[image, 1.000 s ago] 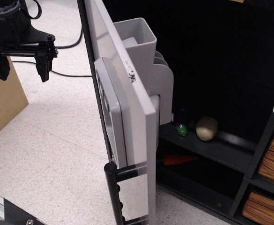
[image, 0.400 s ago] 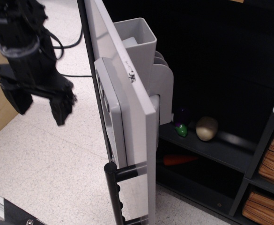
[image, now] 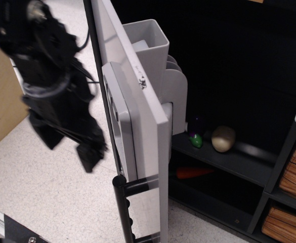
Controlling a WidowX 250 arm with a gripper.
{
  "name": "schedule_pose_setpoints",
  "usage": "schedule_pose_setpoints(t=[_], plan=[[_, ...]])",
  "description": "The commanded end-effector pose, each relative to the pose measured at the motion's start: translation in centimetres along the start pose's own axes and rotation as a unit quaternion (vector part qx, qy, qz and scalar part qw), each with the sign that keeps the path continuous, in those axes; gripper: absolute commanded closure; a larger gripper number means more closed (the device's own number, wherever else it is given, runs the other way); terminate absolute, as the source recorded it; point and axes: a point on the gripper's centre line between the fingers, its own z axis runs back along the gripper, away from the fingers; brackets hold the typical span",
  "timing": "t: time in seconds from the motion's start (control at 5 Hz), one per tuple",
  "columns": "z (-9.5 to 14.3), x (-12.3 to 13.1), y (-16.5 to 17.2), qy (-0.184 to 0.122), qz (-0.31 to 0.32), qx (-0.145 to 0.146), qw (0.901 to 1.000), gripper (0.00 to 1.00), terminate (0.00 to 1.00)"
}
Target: Close fridge
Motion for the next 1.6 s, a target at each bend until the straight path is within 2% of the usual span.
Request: schedule_pose_setpoints(t=[0.0, 0.4, 0.6, 0.8, 1.0, 1.4], plan=[[-0.5, 1.2, -3.1, -0.024, -0.039, -0.002, 0.9989, 0.0, 0.0], [-0.9, 3.4, -4.7, -0.042, -0.041, -0.014, 0.9982, 0.0, 0.0], [-0.9, 5.3, -5.4, -0.07, -0.033, -0.027, 0.9967, 0.0, 0.0], [-0.9, 7.4, -6.1, -0.106, -0.02, -0.044, 0.9932, 0.0, 0.0], [-0.9, 9.5, -6.7, -0.125, -0.011, -0.045, 0.991, 0.0, 0.0], [-1.0, 14.2, -8.0, -0.144, 0.002, -0.054, 0.9881, 0.0, 0.0]])
